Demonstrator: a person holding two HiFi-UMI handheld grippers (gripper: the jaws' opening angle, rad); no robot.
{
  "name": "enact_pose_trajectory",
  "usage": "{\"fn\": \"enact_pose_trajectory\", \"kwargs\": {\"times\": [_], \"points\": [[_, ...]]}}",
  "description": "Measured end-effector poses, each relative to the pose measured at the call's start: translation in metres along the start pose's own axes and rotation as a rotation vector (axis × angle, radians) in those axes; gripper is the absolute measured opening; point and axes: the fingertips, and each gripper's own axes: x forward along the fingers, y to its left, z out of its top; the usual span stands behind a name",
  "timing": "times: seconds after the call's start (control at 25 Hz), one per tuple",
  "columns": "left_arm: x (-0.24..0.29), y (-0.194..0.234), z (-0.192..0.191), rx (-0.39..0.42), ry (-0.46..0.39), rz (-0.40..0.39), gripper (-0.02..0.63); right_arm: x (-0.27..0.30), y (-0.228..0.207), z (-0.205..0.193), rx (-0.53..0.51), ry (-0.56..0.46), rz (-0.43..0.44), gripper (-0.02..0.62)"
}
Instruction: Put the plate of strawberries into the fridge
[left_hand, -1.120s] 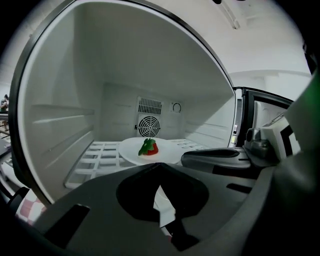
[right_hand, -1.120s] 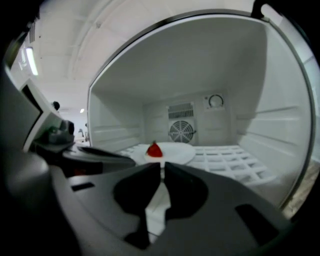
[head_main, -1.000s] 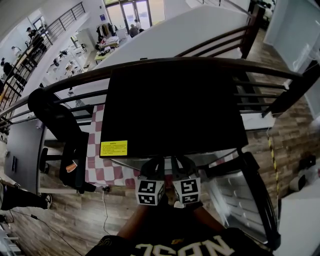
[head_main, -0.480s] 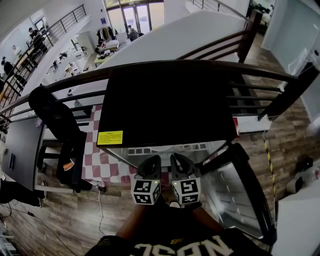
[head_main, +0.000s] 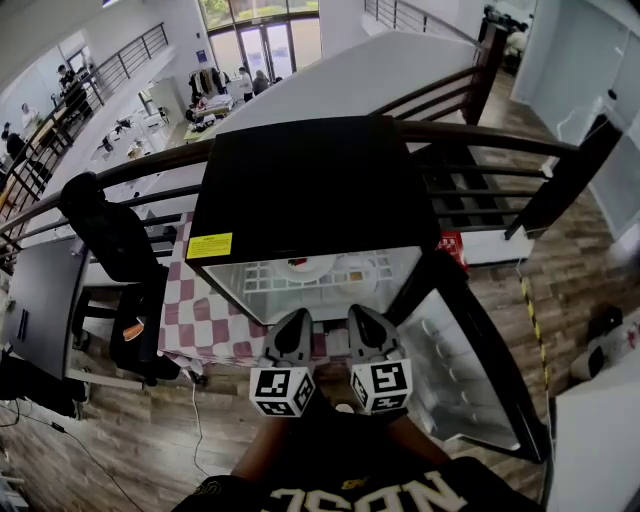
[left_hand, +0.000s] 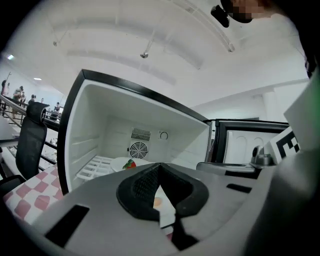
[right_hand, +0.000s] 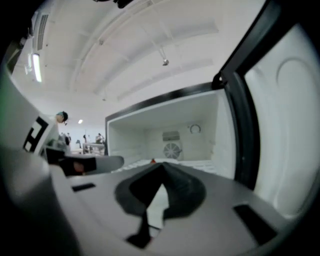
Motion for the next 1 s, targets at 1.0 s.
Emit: {"fn": "enact_pose_trajectory", "kwargs": {"times": [1.0], "points": [[-0.052, -0.006, -0.014, -0.049, -0.018, 0.025, 0.018, -0.046, 0.016, -0.01, -0.02, -0.02, -0.015, 0.02]]}}
